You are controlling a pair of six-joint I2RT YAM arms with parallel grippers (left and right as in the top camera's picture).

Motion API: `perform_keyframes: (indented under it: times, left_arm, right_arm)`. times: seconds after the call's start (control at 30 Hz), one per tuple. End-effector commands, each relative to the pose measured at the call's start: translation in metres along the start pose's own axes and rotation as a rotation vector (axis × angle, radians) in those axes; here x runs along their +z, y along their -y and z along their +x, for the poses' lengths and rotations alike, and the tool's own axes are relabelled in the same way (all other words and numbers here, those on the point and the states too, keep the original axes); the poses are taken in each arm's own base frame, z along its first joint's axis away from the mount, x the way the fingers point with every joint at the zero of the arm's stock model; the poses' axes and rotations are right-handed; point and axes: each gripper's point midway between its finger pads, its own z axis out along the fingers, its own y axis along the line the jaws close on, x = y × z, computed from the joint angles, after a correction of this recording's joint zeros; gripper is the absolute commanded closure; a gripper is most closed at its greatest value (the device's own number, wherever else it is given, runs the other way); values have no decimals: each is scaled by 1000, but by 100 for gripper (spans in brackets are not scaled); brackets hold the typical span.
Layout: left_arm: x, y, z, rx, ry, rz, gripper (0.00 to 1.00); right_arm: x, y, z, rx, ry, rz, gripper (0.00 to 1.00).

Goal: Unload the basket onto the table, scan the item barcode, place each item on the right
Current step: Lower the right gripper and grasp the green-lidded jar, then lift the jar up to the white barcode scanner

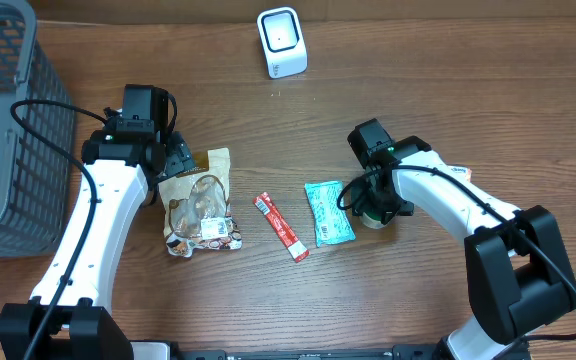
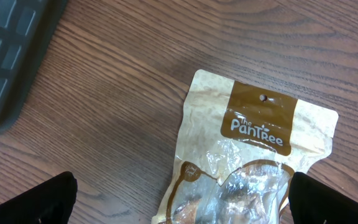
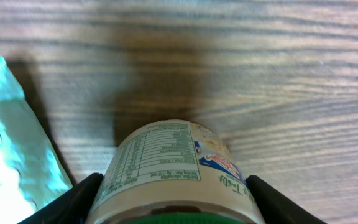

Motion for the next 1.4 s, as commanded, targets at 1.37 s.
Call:
perform_keyframes:
  times: [1.37]
  left_arm:
    - [-10, 2, -7, -2, 28, 20, 1]
  right_arm:
    - [-242, -57, -91, -75, 357, -374, 72]
